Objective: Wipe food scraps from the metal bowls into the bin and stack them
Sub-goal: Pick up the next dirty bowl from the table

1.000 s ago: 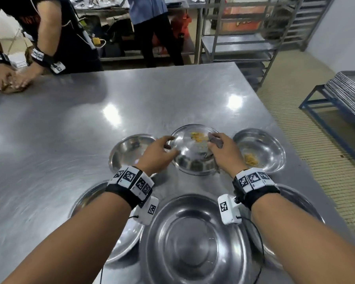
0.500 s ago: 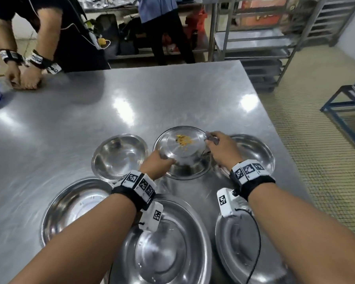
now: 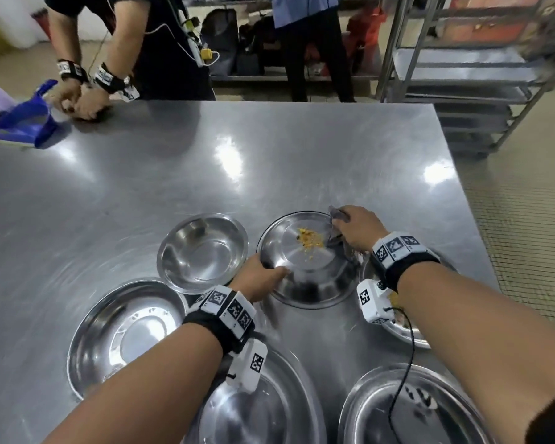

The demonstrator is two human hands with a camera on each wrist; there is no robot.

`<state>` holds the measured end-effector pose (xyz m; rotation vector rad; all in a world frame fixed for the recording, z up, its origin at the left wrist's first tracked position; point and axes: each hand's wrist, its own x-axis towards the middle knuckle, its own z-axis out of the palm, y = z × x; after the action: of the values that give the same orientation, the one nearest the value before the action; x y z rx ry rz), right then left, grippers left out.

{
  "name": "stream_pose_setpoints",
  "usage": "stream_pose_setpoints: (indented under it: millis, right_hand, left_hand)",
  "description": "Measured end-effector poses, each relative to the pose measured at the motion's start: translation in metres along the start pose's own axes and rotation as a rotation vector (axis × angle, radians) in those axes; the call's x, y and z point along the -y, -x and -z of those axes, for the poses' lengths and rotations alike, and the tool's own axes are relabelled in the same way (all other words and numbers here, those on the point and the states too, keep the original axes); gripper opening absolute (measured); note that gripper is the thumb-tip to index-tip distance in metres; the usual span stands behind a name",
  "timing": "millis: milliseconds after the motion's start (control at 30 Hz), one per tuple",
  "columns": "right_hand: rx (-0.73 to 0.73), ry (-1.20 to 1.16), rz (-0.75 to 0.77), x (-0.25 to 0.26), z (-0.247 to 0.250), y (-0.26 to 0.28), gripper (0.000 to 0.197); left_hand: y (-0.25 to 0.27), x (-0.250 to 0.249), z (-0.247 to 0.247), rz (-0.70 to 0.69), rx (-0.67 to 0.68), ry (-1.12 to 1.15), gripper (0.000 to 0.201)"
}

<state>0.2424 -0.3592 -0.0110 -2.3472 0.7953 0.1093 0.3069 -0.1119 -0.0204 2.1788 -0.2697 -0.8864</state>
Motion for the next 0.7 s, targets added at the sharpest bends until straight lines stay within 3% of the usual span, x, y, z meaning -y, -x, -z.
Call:
stream_pose_setpoints:
  millis: [233,433,600,700]
  right_hand:
    - [0.175,-0.011,-0.037,-0.018,-0.004,-0.02,0.038]
    - [0.265,-0.069,-0.025,-0.031,-0.007,-0.029,0.066]
    - [0.293,-0.125,-0.047,-0.036,-0.002,-0.036,0.107]
    - [0.296,-0.146,-0.046,-0.039,0.0,-0.04,0.108]
  left_hand:
    - [-0.014,0.005,-0.012,0.023,-0.085,0.011,0.038]
    - [-0.017,0.008,-0.021,0.044,-0.154,0.042,0.047]
    - [-0.024,0.012,-0.026,0.104,-0.216,0.208,0.051]
    - [-0.026,0.013,-0.026,0.147,-0.236,0.275,0.069]
